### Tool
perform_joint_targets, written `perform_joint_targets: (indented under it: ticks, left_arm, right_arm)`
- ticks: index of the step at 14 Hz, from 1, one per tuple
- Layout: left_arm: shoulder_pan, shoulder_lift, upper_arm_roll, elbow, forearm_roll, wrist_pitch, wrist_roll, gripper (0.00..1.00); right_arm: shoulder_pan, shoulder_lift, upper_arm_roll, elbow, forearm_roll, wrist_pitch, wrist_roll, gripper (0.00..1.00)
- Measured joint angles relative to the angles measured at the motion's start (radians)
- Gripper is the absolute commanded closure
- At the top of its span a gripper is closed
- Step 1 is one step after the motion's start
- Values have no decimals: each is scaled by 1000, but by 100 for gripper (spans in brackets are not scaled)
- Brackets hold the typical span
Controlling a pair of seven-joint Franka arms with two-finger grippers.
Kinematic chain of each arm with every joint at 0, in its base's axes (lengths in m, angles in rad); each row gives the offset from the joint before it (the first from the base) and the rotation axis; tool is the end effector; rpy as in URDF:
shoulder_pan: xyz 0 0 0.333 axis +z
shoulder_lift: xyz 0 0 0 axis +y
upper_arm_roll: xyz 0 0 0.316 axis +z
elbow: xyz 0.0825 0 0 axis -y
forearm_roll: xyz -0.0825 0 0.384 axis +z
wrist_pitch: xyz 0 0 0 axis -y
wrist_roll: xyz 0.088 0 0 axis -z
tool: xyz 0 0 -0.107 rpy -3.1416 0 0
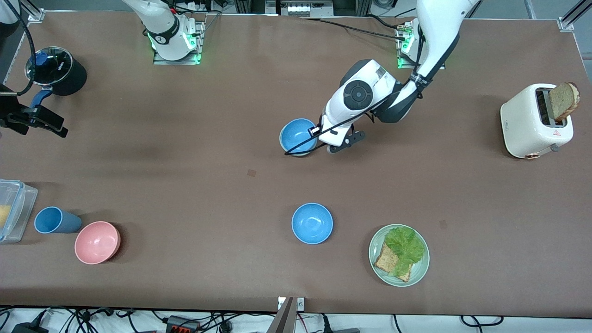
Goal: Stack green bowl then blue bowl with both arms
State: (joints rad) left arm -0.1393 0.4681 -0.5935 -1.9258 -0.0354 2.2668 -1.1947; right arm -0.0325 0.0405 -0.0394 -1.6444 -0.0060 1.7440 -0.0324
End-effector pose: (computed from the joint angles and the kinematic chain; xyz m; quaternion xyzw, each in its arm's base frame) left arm 0.4701 -0.3998 0.2808 0.9552 0.2591 -0.1304 0.0594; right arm 0.5788 -0.0418 0.5820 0.9994 -0.0193 0.0293 0.0053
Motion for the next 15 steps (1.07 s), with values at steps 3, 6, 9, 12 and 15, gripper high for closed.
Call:
perform_joint_targets:
  ticks: [3,6,9,12,15]
  left_arm:
    - [44,-34,-26,108,-18,-180,0,54]
    - [93,-49,-37,214,-19,-288,1,53]
    - [157,-50,-35,261,-18,-302,63,42]
    - [258,-49,-33,315,-18,-352,254,17]
    - [354,-50,-31,368,-17,-403,502,0]
  right_arm:
    - [2,0,0,0,0,-1,-14,0]
    - [4,0,0,0,0,-6,-14,0]
    - [7,-6,0,0,0,-34,-18,0]
    - [7,-14,-1,0,0,-49,-18,0]
    - [7,-14,0,1,0,-49,-18,0]
